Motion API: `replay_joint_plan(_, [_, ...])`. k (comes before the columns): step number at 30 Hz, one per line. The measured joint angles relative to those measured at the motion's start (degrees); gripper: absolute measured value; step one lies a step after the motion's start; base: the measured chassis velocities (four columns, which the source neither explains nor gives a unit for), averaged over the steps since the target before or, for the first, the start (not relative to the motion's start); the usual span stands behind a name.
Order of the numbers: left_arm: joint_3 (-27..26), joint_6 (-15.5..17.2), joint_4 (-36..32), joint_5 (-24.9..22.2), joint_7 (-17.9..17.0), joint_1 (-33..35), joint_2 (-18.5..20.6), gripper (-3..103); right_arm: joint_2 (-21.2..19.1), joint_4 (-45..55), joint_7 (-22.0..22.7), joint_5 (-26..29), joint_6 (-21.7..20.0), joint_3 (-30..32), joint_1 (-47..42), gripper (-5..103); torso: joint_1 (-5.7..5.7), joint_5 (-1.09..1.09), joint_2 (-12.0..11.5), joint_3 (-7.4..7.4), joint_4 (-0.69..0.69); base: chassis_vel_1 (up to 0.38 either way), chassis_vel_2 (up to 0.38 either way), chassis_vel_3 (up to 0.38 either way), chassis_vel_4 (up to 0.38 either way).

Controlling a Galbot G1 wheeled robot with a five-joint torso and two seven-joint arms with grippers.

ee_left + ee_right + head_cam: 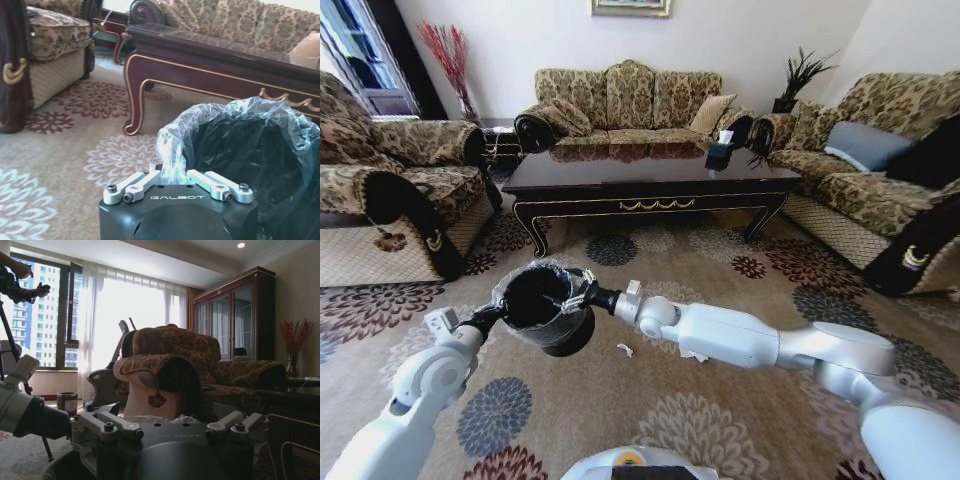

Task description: Move to the front of the table and pick up the trash from the floor, then place it into the trash bin.

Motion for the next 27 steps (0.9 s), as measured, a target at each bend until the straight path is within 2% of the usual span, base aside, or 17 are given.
replay_joint_plan(7, [-1.93, -0.21, 2.58, 0.01, 0.03, 0.30, 0.05, 4, -3.15, -1.49, 0.52, 0.34, -0.96, 6.02, -1.36, 100, 0.00, 0.00, 0.00, 0.00, 0.00, 0.000, 0.000, 0.000, 0.000])
replay_joint_plan(12, [-3.78, -0.67, 4.73, 0.02, -0.02, 0.94, -0.05, 4, -5.97, -3.75, 4.95, 0.22, -3.35, 12.15, -5.97, 100, 0.00, 0.01, 0.00, 0.00, 0.00, 0.000, 0.000, 0.000, 0.000])
replay_joint_plan(17, [-5.17, -1.02, 5.97, -0.05, -0.16, 1.73, -0.56, 4, -8.83, -6.33, 4.92, -2.27, -3.74, 17.85, -13.46, 100, 0.00, 0.01, 0.00, 0.00, 0.01, 0.000, 0.000, 0.000, 0.000])
replay_joint_plan(20, [-5.78, -1.04, 6.50, -0.46, -0.30, 1.85, -0.04, 4, -10.96, -6.72, 4.41, -5.79, -3.88, 24.08, -23.16, 100, 0.00, 0.02, 0.00, 0.00, -0.01, 0.000, 0.000, 0.000, 0.000])
replay_joint_plan(23, [-6.02, -1.04, 6.64, -0.86, -0.40, 1.74, 0.72, 4, -12.14, -6.92, 4.47, -7.90, -3.86, 27.64, -28.14, 100, -0.01, 0.01, 0.01, -0.02, -0.01, 0.000, 0.000, 0.000, 0.000])
replay_joint_plan(25, [-6.17, -1.05, 6.74, -1.25, -0.60, 1.53, 1.64, 4, -13.39, -7.57, 2.92, -10.82, -3.21, 30.98, -33.99, 100, 0.00, 0.02, 0.00, -0.01, -0.02, 0.000, 0.000, 0.000, 0.000])
replay_joint_plan(27, [-6.26, -1.05, 6.75, -1.30, -0.63, 1.54, 1.93, 4, -13.81, -7.97, 2.06, -12.11, -2.67, 32.04, -35.94, 100, 0.00, 0.02, 0.00, -0.01, -0.02, 0.000, 0.000, 0.000, 0.000])
